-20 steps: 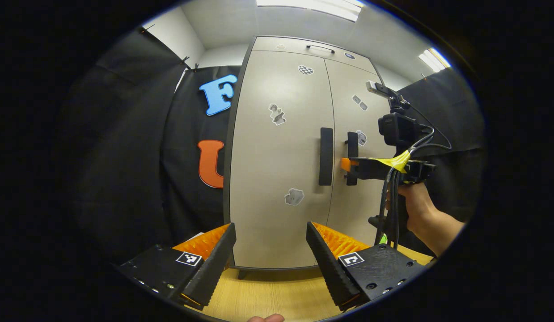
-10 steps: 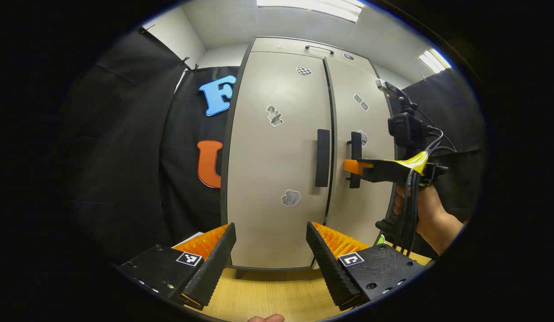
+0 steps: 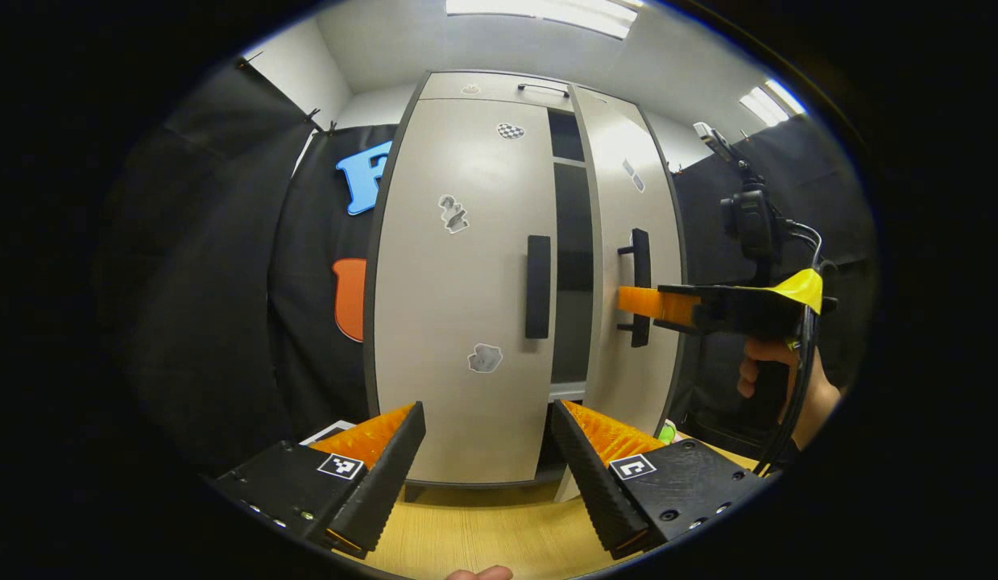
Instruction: Open the right door of the double-door shoe cabinet with the right hand, and open the left door with the left hand.
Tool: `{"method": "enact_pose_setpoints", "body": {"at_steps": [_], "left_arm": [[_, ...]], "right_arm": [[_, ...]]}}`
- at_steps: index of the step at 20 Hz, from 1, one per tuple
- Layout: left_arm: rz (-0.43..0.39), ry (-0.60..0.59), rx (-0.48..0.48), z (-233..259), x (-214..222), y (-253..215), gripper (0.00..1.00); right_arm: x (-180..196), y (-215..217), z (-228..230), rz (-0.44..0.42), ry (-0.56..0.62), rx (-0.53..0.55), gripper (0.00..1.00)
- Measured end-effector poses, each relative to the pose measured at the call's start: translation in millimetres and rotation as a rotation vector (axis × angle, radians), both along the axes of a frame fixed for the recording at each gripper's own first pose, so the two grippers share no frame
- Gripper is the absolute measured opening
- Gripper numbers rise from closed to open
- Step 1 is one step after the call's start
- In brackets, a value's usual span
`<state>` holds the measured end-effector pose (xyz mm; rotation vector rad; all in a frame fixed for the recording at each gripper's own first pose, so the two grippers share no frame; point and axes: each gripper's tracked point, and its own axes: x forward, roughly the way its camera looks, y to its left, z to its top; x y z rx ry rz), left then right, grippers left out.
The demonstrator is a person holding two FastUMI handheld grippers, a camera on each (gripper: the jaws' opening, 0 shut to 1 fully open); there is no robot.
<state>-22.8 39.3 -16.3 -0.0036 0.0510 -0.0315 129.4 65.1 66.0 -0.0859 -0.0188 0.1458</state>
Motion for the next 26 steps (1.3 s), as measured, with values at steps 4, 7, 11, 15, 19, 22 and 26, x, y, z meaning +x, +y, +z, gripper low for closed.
{"method": "enact_pose_setpoints", "body": {"at_steps": [4,7,11,15,19,22,26], "left_arm": [[-0.011,0.005,0.001,-1.6,-1.3,-15.6,0.95],[-0.018,0.002,0.003,-0.9,0.0,-28.3,0.95],[-0.037,-0.011,0.003,4.5,-0.6,-49.2,0.95],[-0.056,-0.019,0.0,4.8,1.4,-69.6,0.95],[-0.084,-0.011,0.01,2.5,1.8,-91.6,0.95],[-0.099,-0.016,0.006,2.8,1.8,-104.3,0.95],[-0.106,-0.011,0.009,1.7,2.2,-110.2,0.95]], "right_arm": [[-31.7,-20.2,1.8,0.025,-0.002,0.006,0.09],[-49.6,-36.0,2.9,0.023,-0.011,-0.005,0.09],[-74.6,-61.9,3.9,0.009,-0.013,-0.001,0.09],[-95.8,-96.5,9.0,-0.025,-0.026,-0.011,0.08],[-106.9,-125.7,12.4,-0.064,-0.017,-0.015,0.08],[-113.7,-158.9,16.2,-0.151,-0.03,-0.071,0.07],[-114.3,-220.5,22.1,-0.27,-0.051,-0.068,0.04]]}}
